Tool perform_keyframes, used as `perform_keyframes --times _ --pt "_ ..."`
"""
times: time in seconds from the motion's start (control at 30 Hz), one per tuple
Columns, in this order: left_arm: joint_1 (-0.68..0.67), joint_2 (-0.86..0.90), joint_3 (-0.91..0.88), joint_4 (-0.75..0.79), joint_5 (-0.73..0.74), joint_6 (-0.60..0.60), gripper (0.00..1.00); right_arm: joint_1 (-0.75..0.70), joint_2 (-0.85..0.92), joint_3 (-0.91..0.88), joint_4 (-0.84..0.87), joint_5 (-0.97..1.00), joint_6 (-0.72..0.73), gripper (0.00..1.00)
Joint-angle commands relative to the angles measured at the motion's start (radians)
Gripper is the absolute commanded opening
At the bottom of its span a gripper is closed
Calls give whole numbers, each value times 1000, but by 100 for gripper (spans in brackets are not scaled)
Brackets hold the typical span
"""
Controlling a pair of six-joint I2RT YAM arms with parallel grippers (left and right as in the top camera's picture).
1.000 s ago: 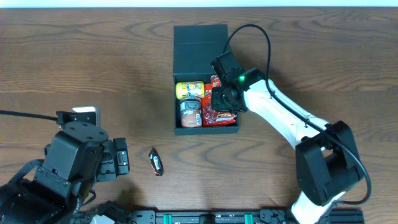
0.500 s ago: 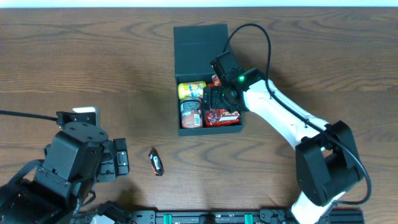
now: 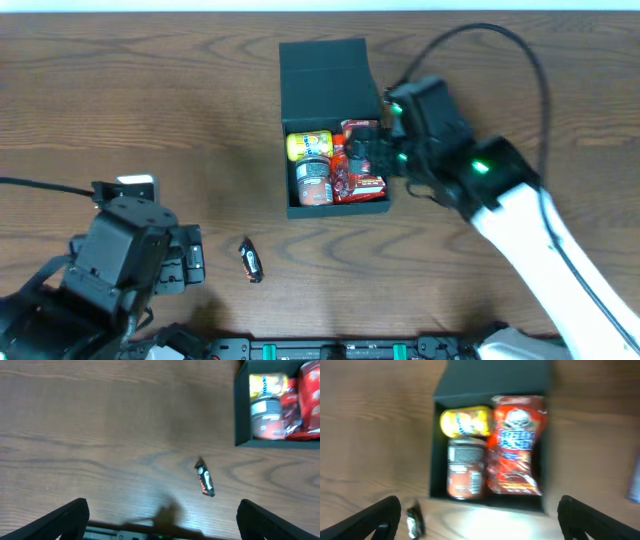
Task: Pack container
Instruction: 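Open the right gripper and withdraw it from the box, then lower the right gripper onto the blue Eclipse mints tin and grasp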
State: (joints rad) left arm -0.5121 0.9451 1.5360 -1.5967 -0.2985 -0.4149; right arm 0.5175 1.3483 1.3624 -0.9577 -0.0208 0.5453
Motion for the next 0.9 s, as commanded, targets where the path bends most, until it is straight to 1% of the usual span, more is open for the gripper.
perform_keyframes --times 0.0,0.17,0.3,0.43,0.57,0.63,0.73,0.87 --pt "2 3 -73 9 -2 2 95 -11 -64 10 -91 155 18 99" --pt "2 3 -175 82 65 3 95 -56 -86 8 -264 259 67 99" --pt "2 3 -200 110 64 3 95 -138 -84 -13 -291 301 67 99" --pt "2 2 -200 117 64 3 95 -277 -71 -49 -245 286 -6 99" --pt "2 2 -200 118 64 3 95 -398 -21 -94 -169 204 -81 99" --pt "2 2 -200 118 63 5 95 -444 21 -124 -140 175 -91 99" --pt "2 2 -200 128 63 12 95 -487 114 -171 -87 169 -90 99" --pt "2 2 -200 136 63 18 95 -490 229 -187 -34 129 -91 99"
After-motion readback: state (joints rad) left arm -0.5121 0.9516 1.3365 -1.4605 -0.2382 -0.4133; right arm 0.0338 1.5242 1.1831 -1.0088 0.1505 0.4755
